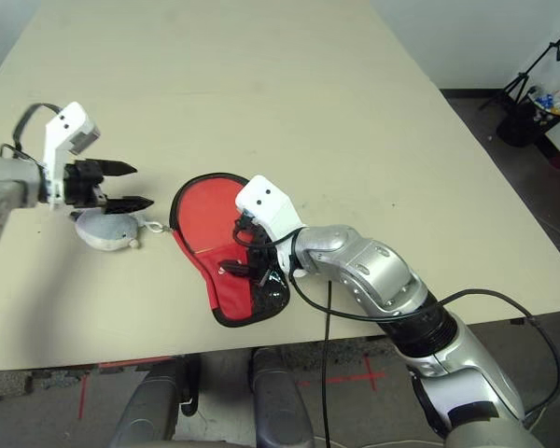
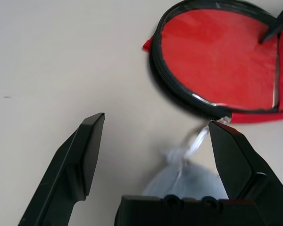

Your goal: Store the ping-pong paddle in its case and zip it.

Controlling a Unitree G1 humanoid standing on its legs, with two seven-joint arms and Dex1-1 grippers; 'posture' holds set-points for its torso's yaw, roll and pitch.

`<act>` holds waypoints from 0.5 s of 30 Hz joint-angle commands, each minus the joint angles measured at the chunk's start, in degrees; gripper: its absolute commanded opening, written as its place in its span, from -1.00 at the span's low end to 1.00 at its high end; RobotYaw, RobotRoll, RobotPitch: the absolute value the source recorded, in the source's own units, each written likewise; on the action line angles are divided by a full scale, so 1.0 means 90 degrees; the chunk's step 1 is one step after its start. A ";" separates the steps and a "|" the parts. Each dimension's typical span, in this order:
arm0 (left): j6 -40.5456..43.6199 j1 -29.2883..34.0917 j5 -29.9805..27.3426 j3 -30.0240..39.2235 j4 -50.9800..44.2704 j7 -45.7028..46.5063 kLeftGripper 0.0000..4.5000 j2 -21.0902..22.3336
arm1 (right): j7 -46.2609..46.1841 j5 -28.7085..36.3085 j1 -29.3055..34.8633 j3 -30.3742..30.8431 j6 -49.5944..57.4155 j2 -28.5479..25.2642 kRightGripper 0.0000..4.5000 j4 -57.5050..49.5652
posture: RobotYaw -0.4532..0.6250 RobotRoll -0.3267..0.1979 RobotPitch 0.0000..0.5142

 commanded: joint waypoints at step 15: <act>-0.0109 0.0090 0.0402 -0.0593 -0.0270 -0.1781 1.00 0.1066 | 0.0541 -0.0714 0.0215 -0.0035 0.0268 0.0458 0.99 0.0357 | -0.15 0.25 -0.25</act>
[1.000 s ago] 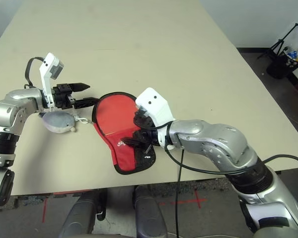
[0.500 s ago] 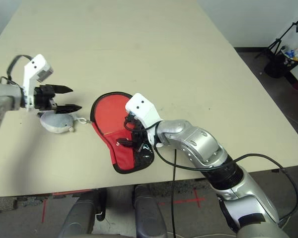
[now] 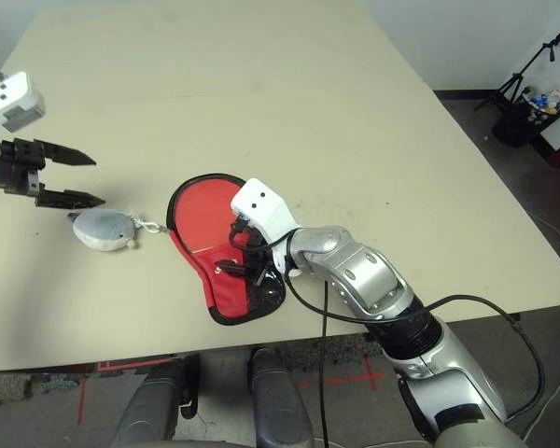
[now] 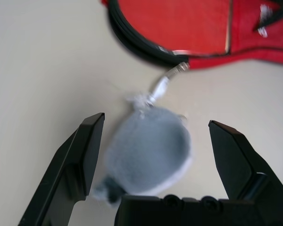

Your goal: Store the ping-pong paddle in its case and zip it.

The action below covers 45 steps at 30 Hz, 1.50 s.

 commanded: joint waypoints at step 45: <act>-0.3692 -0.1620 0.3061 -0.0964 0.4118 0.1417 -0.93 -0.1642 | 0.0523 -0.0815 0.0095 0.0138 0.0213 0.0395 1.00 0.0375 | -0.18 0.25 -0.22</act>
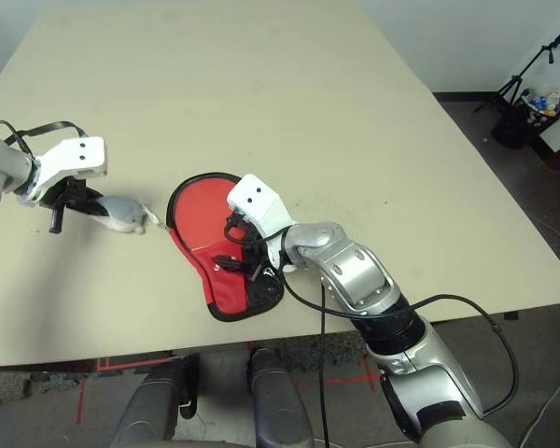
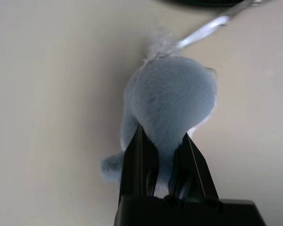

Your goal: Store the ping-pong paddle in its case and zip it.

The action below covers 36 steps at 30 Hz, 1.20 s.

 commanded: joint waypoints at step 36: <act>-0.1235 -0.2776 0.1790 -0.0127 0.4262 0.6512 -0.94 -0.3792 | 0.0486 -0.0699 0.0414 0.0558 -0.0162 0.0247 1.00 0.0484 | -0.33 0.25 -0.11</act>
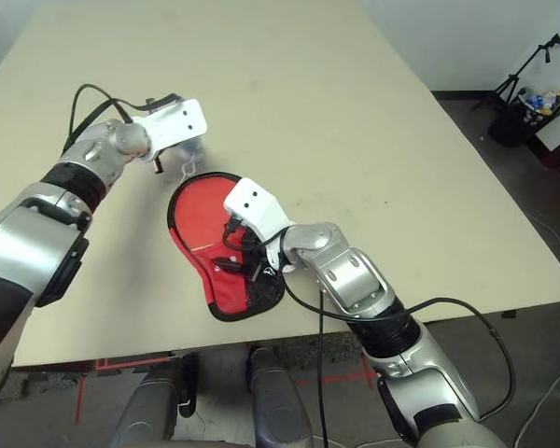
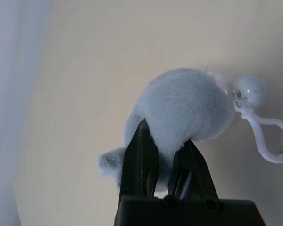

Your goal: Store the ping-pong paddle in its case and zip it.

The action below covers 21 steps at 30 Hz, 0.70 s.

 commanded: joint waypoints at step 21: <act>-0.0351 -0.0393 -0.0081 0.0296 -0.0001 0.0175 -0.94 -0.1674 | 0.0091 -0.0226 0.0220 0.0451 0.0187 0.0183 1.00 0.0578 | -0.37 0.25 -0.14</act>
